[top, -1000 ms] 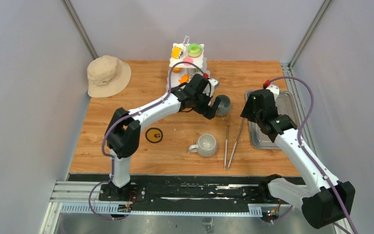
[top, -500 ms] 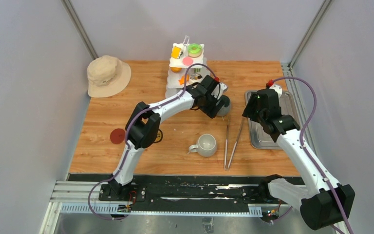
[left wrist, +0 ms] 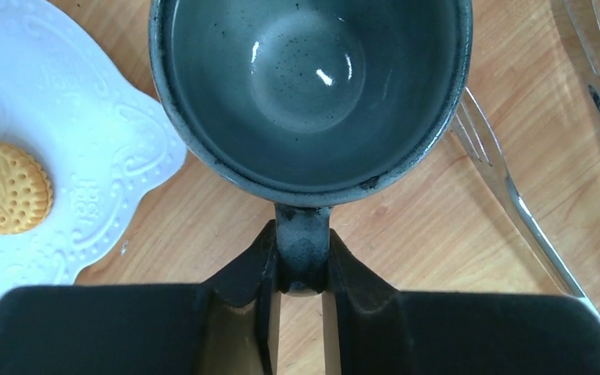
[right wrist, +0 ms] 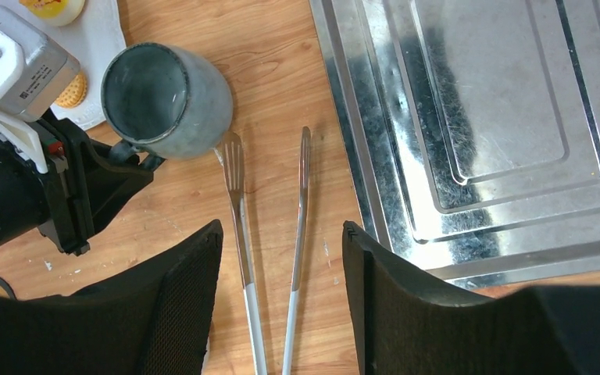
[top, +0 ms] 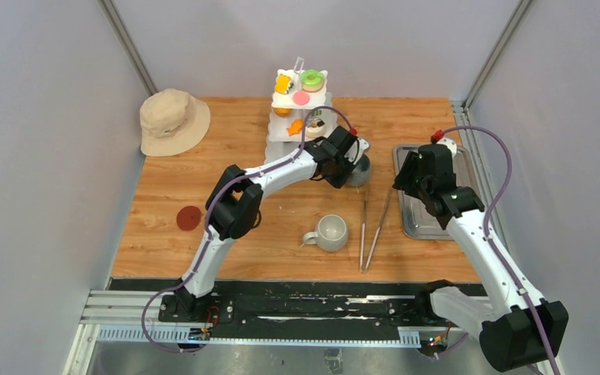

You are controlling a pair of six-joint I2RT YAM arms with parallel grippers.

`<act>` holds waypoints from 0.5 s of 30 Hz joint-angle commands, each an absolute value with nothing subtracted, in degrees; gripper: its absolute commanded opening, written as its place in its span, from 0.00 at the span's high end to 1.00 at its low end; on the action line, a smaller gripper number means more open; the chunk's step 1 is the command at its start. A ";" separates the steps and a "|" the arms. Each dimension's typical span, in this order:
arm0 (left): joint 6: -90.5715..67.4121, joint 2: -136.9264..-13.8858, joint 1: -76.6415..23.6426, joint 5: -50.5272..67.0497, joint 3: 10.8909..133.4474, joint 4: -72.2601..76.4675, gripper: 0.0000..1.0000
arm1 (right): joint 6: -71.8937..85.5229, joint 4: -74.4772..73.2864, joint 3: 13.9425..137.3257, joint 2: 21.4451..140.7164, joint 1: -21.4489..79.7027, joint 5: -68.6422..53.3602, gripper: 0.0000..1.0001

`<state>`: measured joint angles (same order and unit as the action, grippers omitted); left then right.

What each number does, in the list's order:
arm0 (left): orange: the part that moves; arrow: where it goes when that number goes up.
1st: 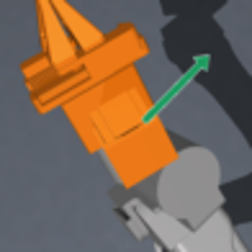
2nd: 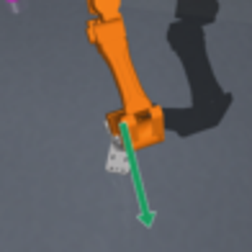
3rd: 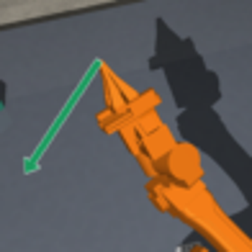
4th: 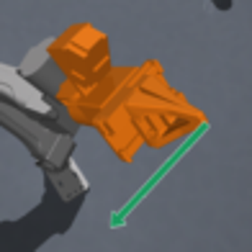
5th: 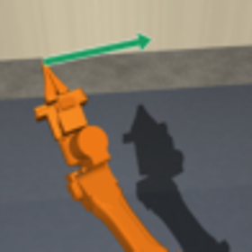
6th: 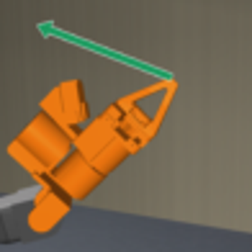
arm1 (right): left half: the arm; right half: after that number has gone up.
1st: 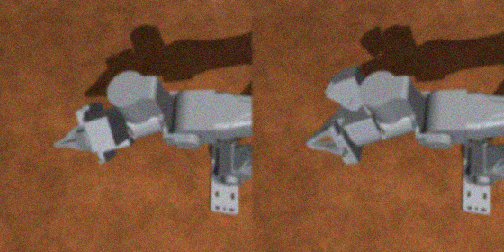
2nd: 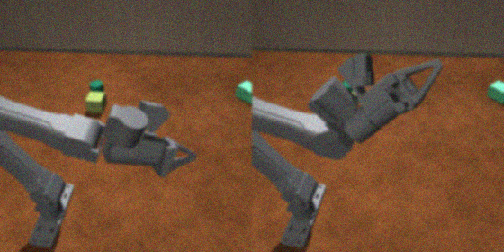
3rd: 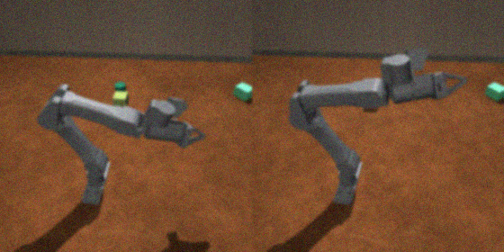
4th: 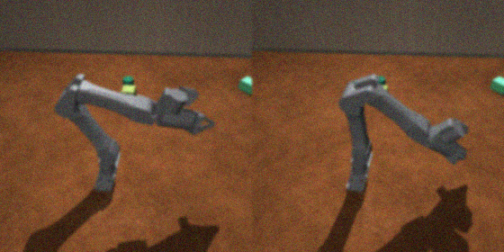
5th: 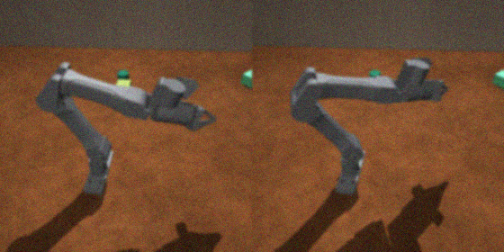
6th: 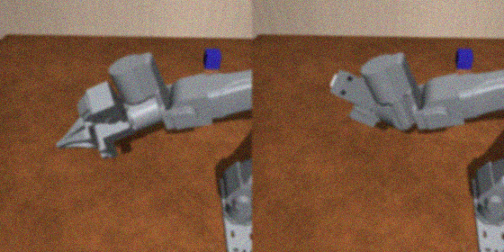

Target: Serve the afternoon tea

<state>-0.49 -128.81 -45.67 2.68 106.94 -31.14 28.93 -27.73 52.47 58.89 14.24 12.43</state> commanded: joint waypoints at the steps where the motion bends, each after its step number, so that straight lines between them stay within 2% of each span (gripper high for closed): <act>1: -0.74 -123.40 -46.31 2.27 105.83 -30.01 0.99 | 28.04 -28.15 51.51 57.18 13.09 11.30 0.43; 9: -3.75 -104.29 -46.32 -1.40 88.75 -28.89 1.00 | 27.56 -28.04 50.71 55.57 12.60 10.36 0.44; 15: -11.23 -83.88 -46.32 -12.81 69.96 -30.54 1.00 | 27.21 -26.55 49.38 55.99 12.39 8.04 0.45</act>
<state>-5.06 -96.86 -45.98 -3.05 77.45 -33.01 28.40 -27.49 50.85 56.07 13.50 10.11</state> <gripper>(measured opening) 0.231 0.555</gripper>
